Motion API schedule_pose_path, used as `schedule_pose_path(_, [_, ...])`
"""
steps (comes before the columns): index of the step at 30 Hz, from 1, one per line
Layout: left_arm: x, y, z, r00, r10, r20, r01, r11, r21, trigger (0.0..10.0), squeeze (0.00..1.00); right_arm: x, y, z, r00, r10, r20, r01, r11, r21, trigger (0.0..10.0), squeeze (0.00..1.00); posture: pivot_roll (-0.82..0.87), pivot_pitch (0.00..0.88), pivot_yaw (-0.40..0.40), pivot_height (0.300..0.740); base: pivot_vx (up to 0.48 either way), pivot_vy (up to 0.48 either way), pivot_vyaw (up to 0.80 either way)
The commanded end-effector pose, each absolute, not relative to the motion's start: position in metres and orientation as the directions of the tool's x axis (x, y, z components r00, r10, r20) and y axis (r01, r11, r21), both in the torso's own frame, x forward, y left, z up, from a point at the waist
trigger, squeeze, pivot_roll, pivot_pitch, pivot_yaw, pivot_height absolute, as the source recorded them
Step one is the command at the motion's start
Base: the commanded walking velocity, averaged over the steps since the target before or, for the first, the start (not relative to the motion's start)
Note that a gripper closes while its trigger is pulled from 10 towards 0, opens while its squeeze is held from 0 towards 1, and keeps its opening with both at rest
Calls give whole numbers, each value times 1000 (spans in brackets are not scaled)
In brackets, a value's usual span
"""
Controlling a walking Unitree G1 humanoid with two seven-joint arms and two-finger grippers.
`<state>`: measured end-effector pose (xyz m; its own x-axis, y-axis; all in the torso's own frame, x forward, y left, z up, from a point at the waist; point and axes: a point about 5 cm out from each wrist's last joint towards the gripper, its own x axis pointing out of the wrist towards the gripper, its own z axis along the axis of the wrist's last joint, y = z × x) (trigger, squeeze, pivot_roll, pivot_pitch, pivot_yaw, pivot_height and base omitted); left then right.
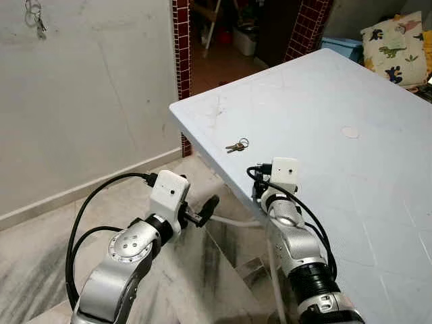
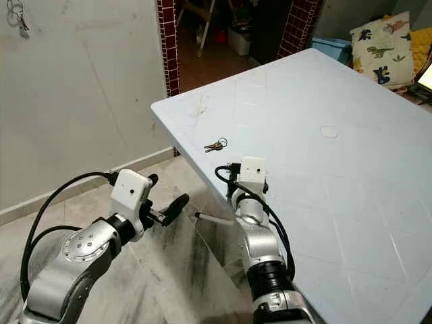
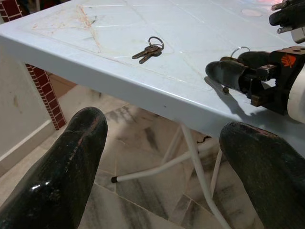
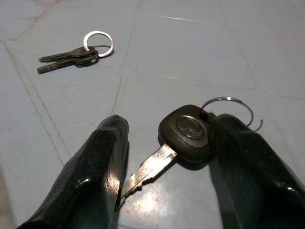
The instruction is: Hang keys on a hook
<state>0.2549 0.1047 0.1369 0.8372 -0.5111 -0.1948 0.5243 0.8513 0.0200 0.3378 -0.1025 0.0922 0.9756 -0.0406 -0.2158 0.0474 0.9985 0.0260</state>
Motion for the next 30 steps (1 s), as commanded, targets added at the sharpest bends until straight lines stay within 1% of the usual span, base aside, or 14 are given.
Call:
schedule_pose_path(1, [254, 103, 137, 832, -517, -202, 533, 846, 29, 10000, 0, 337, -100, 87, 971, -9, -238, 17, 999, 34, 0, 0, 225, 103, -51, 740, 0, 0, 0])
schedule_pose_path(6, [254, 101, 137, 830, -520, -199, 536, 844, 30, 10000, 0, 334, -105, 89, 977, 40, -208, -38, 999, 13, 0, 0, 223, 103, -50, 740, 0, 0, 0])
schedule_pose_path(13, [255, 101, 137, 831, -521, -197, 536, 843, 31, 10000, 0, 331, -111, 91, 982, 71, -177, -75, 997, -15, 0, 0, 216, 102, -49, 740, 0, 0, 0])
schedule_pose_path(14, [255, 101, 138, 831, -521, -196, 537, 843, 32, 10000, 0, 330, -111, 94, 983, 106, -149, -107, 994, 4, 0, 0, 216, 101, -48, 740, 0, 0, 0])
schedule_pose_path(16, [255, 101, 137, 831, -521, -195, 537, 843, 33, 10000, 0, 329, -113, 96, 983, 125, -133, -127, 992, -6, 0, 0, 217, 100, -48, 740, 0, 0, 0])
schedule_pose_path(17, [255, 101, 137, 831, -521, -195, 536, 843, 34, 10000, 0, 328, -116, 99, 982, 155, -110, -157, 988, -11, 0, 0, 217, 98, -47, 740, 0, 0, 0])
schedule_pose_path(20, [255, 101, 138, 832, -520, -194, 535, 844, 36, 10000, 0, 326, -128, 101, 983, 156, -99, -163, 985, -60, 0, 0, 216, 98, -46, 740, 0, 0, 0])
schedule_pose_path(22, [256, 101, 138, 832, -519, -194, 535, 844, 37, 10000, 0, 326, -132, 103, 982, 166, -90, -172, 983, -57, 0, 0, 215, 97, -45, 740, 0, 0, 0])
schedule_pose_path(23, [256, 101, 138, 832, -519, -193, 535, 844, 38, 10000, 0, 326, -142, 104, 983, 163, -82, -169, 982, -79, 0, 0, 214, 95, -44, 740, 0, 0, 0])
schedule_pose_path(26, [256, 101, 138, 832, -520, -192, 536, 843, 39, 10000, 0, 325, -147, 108, 981, 183, -63, -187, 980, -72, 0, 0, 215, 93, -42, 740, 0, 0, 0])
schedule_pose_path(28, [257, 101, 138, 832, -521, -190, 537, 843, 42, 10000, 0, 326, -157, 113, 981, 188, -48, -192, 977, -95, 0, 0, 216, 90, -39, 740, 0, 0, 0])
schedule_pose_path(29, [257, 101, 138, 832, -521, -190, 537, 843, 42, 10000, 0, 326, -157, 113, 981, 188, -48, -192, 977, -95, 0, 0, 216, 90, -39, 740, 0, 0, 0])
schedule_pose_path(30, [258, 101, 138, 832, -521, -190, 537, 842, 42, 10000, 0, 327, -160, 114, 983, 179, -48, -183, 978, -98, 471, 0, 217, 89, -39, 740, 0, 0, 0])
